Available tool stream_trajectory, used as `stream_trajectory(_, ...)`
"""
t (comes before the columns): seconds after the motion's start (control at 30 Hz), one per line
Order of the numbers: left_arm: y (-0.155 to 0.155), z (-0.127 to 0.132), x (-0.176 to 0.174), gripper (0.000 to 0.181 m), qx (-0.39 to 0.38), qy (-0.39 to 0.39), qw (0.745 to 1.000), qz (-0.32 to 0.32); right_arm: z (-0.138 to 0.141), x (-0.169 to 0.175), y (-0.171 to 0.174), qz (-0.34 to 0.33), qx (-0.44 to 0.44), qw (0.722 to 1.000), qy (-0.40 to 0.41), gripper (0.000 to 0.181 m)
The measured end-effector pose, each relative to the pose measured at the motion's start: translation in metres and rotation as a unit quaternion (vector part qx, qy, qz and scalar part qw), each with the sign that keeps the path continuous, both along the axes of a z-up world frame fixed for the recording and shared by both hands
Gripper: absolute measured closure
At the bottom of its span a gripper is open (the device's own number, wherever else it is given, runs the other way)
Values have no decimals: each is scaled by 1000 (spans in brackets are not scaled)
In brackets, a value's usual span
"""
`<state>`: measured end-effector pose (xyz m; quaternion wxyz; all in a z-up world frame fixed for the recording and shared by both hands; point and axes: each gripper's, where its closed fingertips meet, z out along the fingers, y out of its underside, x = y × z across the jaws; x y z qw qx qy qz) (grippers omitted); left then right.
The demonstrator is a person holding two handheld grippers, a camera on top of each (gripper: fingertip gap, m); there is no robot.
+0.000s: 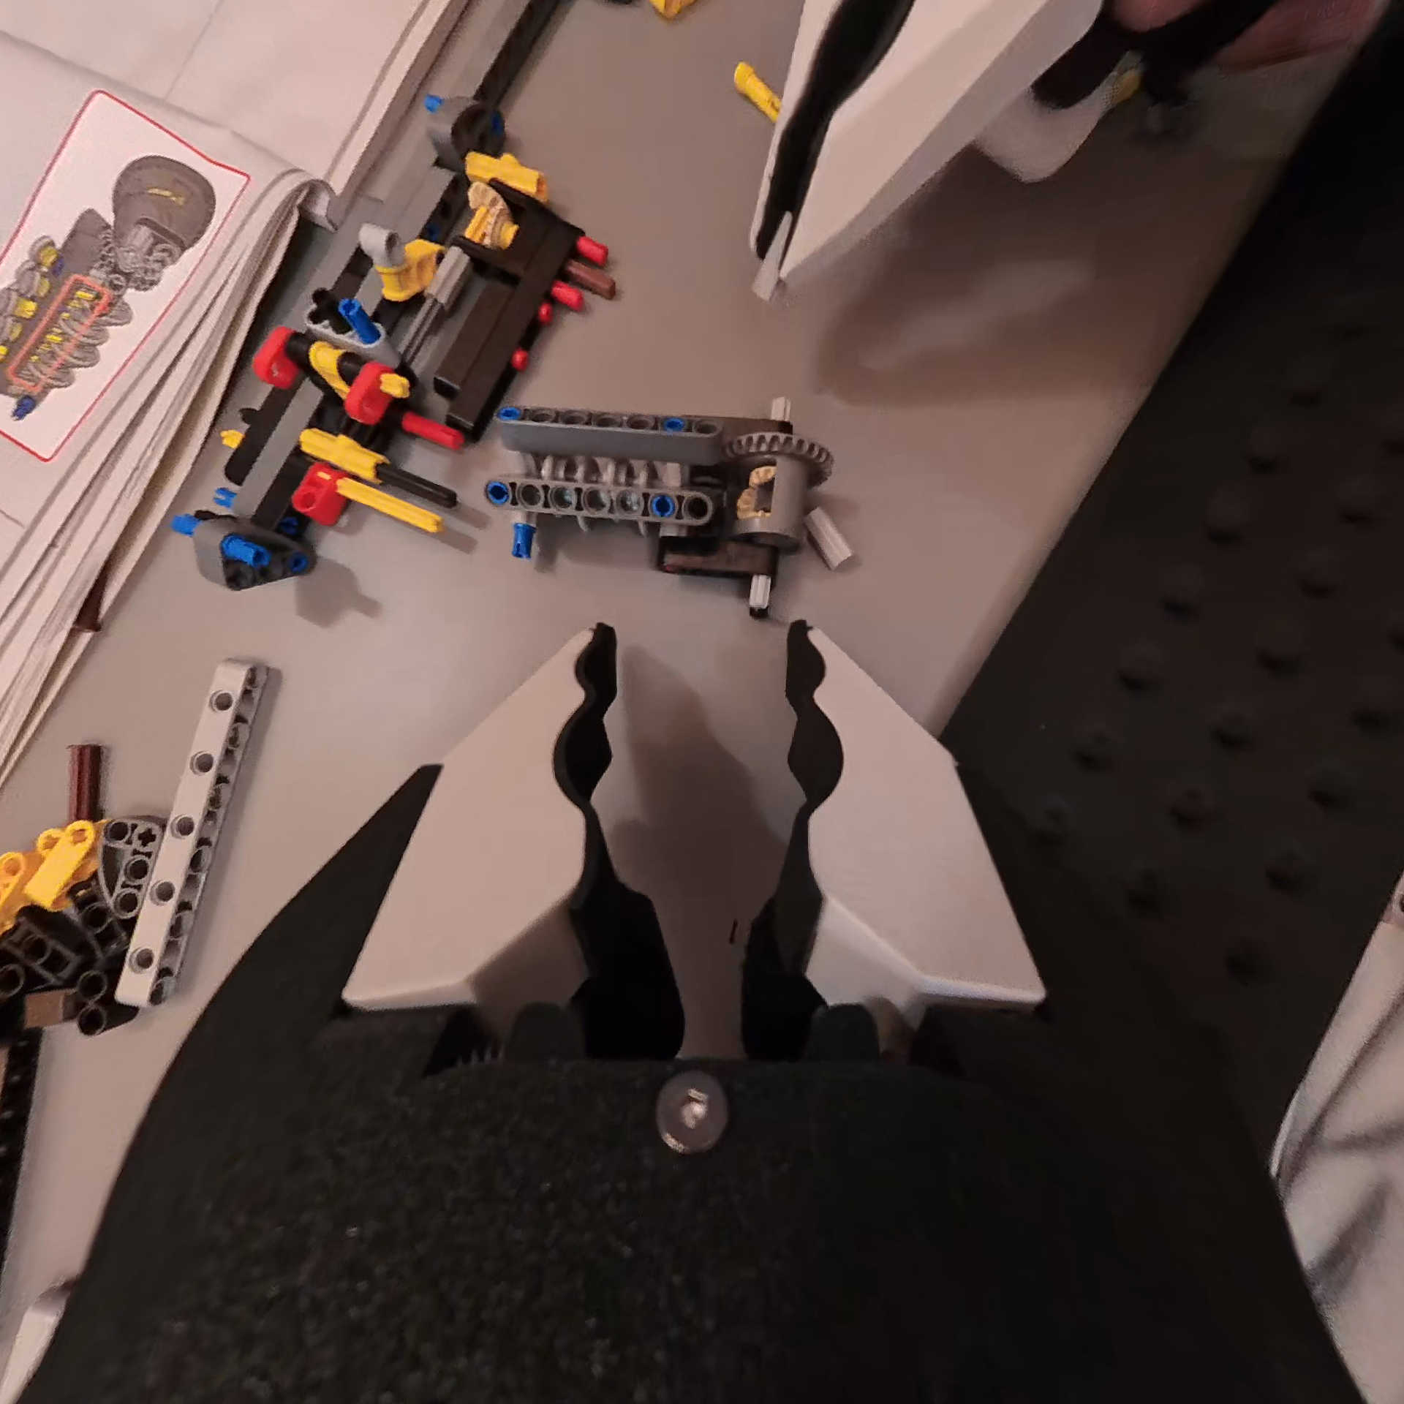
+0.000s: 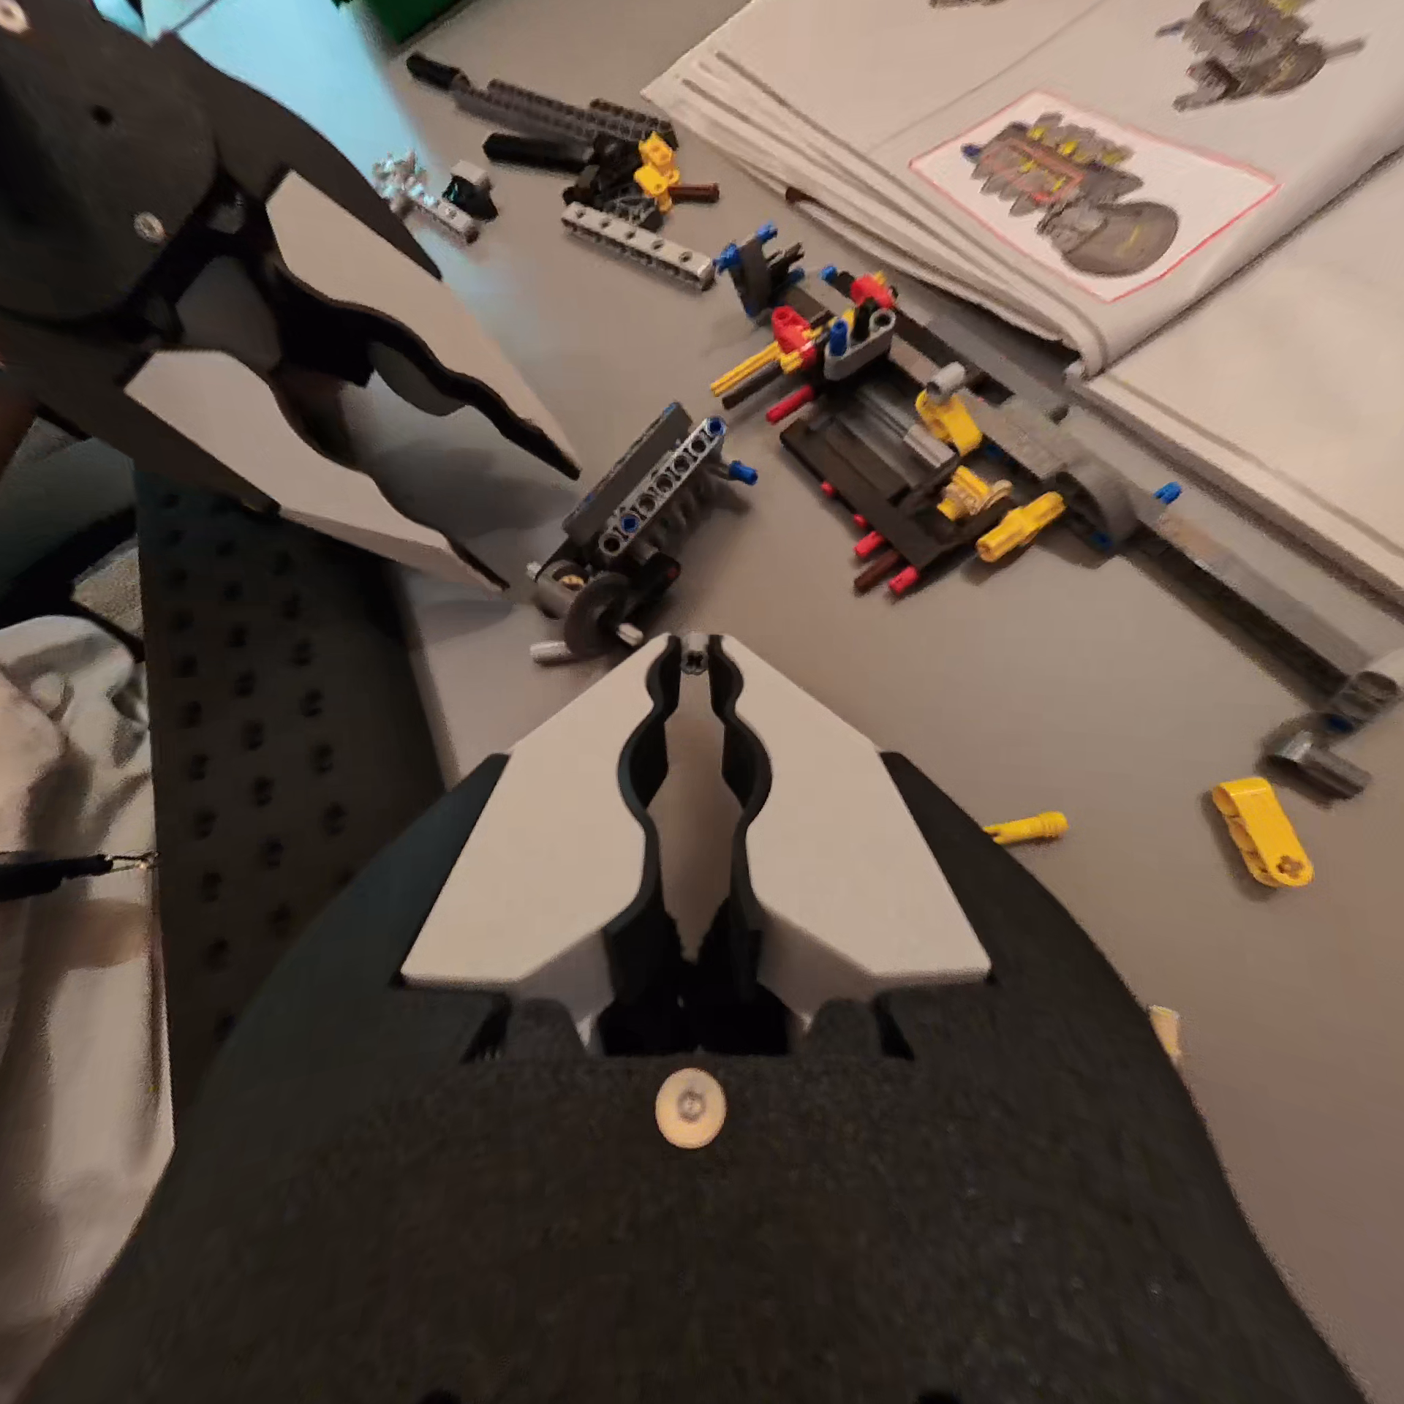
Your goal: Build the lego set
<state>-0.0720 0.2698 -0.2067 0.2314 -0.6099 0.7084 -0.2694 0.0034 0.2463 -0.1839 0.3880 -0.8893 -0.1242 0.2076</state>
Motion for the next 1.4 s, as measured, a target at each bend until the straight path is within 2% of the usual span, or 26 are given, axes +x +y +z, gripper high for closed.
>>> stream_trajectory(0.2,-13,-6,-2,146,-42,25,997,-54,-14,-16,-1,41,-16,999,-15,175)
stream_trajectory(0.4,-14,-7,7,170,-34,19,997,-74,-6,-29,2,53,-3,998,28,175)
stream_trajectory(0.57,-19,8,10,176,-42,-35,993,-102,3,-32,4,55,17,997,47,175)
stream_trajectory(0.73,-19,39,10,176,-134,-105,981,-96,38,-20,3,35,80,987,136,175)
stream_trajectory(0.87,-17,65,7,179,-226,-162,955,-101,75,-5,-2,15,139,961,241,175)
stream_trajectory(1.0,-8,65,9,179,-266,-158,947,-79,62,-7,0,8,112,966,233,175)
stream_trajectory(1.17,-10,47,5,179,-187,-112,972,-86,57,-14,2,16,110,971,211,175)
stream_trajectory(1.3,-11,29,-8,181,-52,-56,990,-115,48,-7,3,3,97,974,203,175)
stream_trajectory(1.4,-7,17,-17,180,49,-16,990,-129,47,-7,3,3,97,975,200,175)
